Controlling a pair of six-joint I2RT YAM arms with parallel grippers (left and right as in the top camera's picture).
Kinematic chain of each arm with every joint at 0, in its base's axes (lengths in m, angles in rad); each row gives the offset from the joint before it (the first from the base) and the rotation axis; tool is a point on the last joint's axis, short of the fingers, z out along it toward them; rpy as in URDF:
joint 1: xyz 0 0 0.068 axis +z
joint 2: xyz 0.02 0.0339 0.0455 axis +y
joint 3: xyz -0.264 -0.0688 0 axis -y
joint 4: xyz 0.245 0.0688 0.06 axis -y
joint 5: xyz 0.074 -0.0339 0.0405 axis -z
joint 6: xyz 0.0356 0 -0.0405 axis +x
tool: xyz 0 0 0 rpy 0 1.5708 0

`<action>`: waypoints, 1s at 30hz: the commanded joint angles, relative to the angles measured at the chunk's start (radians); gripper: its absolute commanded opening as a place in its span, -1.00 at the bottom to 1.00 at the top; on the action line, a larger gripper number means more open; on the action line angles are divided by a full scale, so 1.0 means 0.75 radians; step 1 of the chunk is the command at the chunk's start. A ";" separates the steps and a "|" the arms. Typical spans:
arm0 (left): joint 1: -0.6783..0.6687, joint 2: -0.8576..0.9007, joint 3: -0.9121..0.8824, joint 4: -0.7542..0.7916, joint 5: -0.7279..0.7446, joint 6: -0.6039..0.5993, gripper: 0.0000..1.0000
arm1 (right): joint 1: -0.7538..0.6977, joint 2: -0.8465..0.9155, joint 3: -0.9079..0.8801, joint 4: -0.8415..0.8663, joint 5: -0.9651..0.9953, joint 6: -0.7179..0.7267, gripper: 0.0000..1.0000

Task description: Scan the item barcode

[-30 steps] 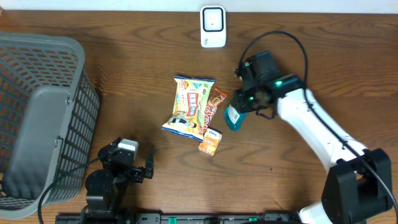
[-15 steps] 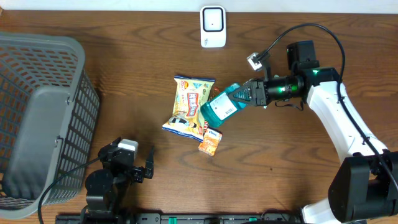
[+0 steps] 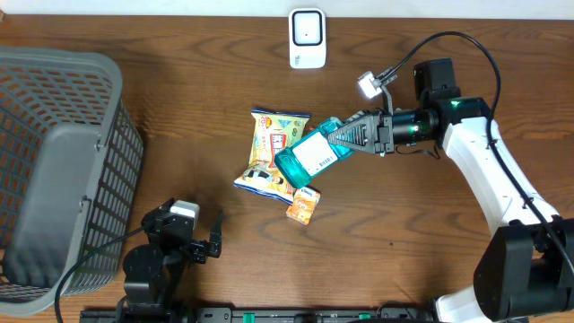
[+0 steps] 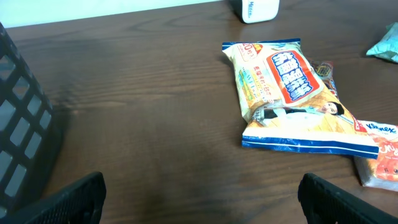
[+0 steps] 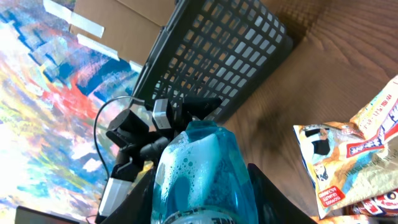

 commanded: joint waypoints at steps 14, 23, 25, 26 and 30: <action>-0.003 -0.009 -0.017 -0.028 -0.005 0.019 0.97 | 0.024 -0.022 0.048 0.001 0.173 -0.020 -0.81; -0.003 -0.009 -0.017 -0.028 -0.005 0.018 0.97 | 0.032 -0.022 0.048 0.146 0.737 0.199 -0.77; -0.003 -0.009 -0.017 -0.028 -0.005 0.019 0.97 | 0.046 -0.022 0.048 0.201 0.857 0.247 -0.75; -0.003 -0.009 -0.017 -0.028 -0.005 0.019 0.97 | 0.053 -0.022 0.048 0.224 0.888 0.252 -0.75; -0.003 -0.009 -0.017 -0.028 -0.005 0.019 0.97 | 0.087 -0.022 0.048 0.323 1.019 0.252 -0.66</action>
